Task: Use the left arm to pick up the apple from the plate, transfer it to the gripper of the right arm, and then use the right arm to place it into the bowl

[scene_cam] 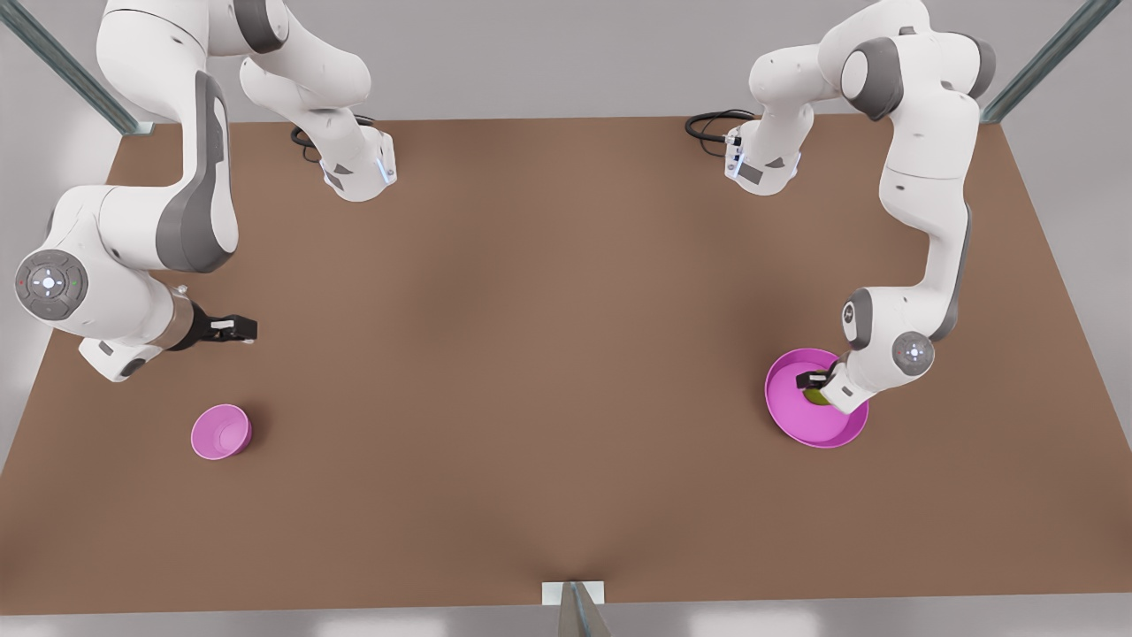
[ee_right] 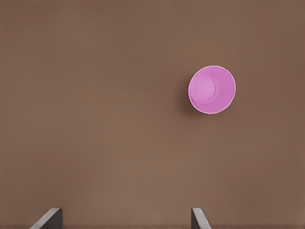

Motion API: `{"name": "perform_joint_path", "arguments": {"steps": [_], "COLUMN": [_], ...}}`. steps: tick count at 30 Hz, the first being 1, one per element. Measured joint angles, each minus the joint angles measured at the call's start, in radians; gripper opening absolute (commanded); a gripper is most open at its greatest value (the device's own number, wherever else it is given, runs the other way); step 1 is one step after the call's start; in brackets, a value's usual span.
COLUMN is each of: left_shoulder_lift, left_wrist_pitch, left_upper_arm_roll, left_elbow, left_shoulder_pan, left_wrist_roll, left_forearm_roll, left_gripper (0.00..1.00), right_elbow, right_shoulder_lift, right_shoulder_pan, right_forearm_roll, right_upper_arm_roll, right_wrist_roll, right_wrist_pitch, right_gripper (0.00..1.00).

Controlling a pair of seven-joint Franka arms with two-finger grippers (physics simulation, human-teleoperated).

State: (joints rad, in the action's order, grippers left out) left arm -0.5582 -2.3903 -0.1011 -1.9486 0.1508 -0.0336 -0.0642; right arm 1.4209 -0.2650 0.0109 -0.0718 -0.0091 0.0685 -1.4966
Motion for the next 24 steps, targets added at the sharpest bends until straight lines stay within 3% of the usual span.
{"name": "perform_joint_path", "arguments": {"steps": [7, 10, 16, 18, 24], "left_shoulder_lift": [-0.02, -0.02, -0.015, -0.014, 0.047], "left_wrist_pitch": [-0.009, -0.011, -0.013, -0.014, -0.011], "left_upper_arm_roll": [0.0, 0.0, 0.0, 0.0, -0.012], "left_elbow": [0.0, 0.0, 0.0, 0.0, 0.004], "left_shoulder_pan": [0.0, 0.0, 0.0, 0.0, -0.011], "left_wrist_roll": [-0.001, 0.0, 0.006, 0.009, 0.019], "left_forearm_roll": [0.008, 0.007, 0.007, 0.006, 0.045], "left_gripper": [0.94, 0.89, 0.86, 0.81, 0.81], "right_elbow": [0.0, 0.0, 0.001, 0.001, 0.003], "right_shoulder_lift": [-0.009, -0.009, -0.011, -0.012, -0.013], "right_shoulder_pan": [0.001, 0.002, 0.003, 0.002, 0.001], "right_forearm_roll": [-0.008, -0.01, -0.011, -0.012, -0.016], "right_upper_arm_roll": [0.0, 0.001, 0.001, 0.001, 0.001], "right_wrist_roll": [0.0, 0.0, 0.0, 0.0, 0.0], "right_wrist_pitch": [-0.001, 0.0, 0.002, 0.003, 0.002], "right_gripper": [1.0, 1.0, 1.0, 1.0, 1.0]}}
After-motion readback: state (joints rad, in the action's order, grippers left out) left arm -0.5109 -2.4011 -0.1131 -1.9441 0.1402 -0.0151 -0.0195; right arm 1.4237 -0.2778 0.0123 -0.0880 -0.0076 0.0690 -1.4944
